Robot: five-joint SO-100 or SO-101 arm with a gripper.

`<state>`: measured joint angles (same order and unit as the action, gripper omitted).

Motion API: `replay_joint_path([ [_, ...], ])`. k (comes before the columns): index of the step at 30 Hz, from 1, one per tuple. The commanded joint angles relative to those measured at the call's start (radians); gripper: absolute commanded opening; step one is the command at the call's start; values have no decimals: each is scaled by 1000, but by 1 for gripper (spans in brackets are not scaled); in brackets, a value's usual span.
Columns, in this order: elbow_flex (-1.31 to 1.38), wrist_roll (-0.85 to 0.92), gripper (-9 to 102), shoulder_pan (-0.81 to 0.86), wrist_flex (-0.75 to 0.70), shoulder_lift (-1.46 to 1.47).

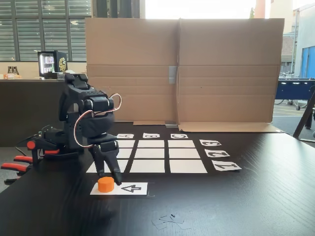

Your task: Pick up the round, orange token and place it in the grid on square B2.

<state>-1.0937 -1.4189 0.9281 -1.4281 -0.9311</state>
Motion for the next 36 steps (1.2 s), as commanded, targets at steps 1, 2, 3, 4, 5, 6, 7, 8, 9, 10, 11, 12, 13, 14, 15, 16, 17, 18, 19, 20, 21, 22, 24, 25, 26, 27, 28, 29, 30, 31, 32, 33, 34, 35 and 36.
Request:
replay_joint_path([
  [1, 44, 26, 12, 9, -2, -5],
  [2, 48, 34, 10, 9, -2, -3],
  [3, 48, 51, 7, 9, 3, -3],
  [4, 48, 66, 3, 9, 3, -3],
  [5, 49, 75, -1, 9, 8, -5],
  [6, 49, 75, -1, 12, 8, -6],
  [7, 49, 75, -1, 15, 9, -9],
  [8, 48, 75, -1, 18, 9, -15],
  [9, 43, 75, -1, 20, 14, -25],
  [10, 37, 75, -1, 21, 17, -38],
  [11, 31, 75, -1, 23, 21, -55],
  [12, 23, 75, -1, 23, 25, -78],
  [13, 15, 75, -1, 21, 23, -107],
  [14, 9, 75, -1, 15, 18, -143],
  [15, 3, 74, -1, 8, 14, -179],
  [16, -5, 72, -1, -5, 9, -222],
  [17, -14, 71, -1, -20, 6, -259],
  [18, -23, 67, -1, -35, 3, -298],
  [19, -29, 66, -1, -52, -5, -337],
  [20, -32, 64, -1, -71, -20, -370],
  [21, -37, 55, -1, -87, -31, -399],
  [22, -57, 49, -1, -106, -31, -436],
  [24, -114, 44, -1, -153, -23, -511],
  [25, -132, 34, -1, -175, -20, -543],
  [26, -143, 25, -1, -196, -20, -574],
  [27, -149, 17, -1, -221, -23, -604],
  [28, -149, 6, -1, -247, -31, -635],
  [29, -150, -3, -1, -276, -34, -667],
  [30, -150, -6, -1, -307, -44, -698],
  [31, -150, -8, -1, -342, -58, -729],
  [32, -155, -15, -1, -379, -67, -758],
  [33, -163, -23, -1, -420, -75, -787],
  [34, -167, -29, -1, -462, -89, -815],
  [35, -169, -44, -1, -503, -101, -839],
  [36, -173, -61, -1, -543, -106, -864],
])
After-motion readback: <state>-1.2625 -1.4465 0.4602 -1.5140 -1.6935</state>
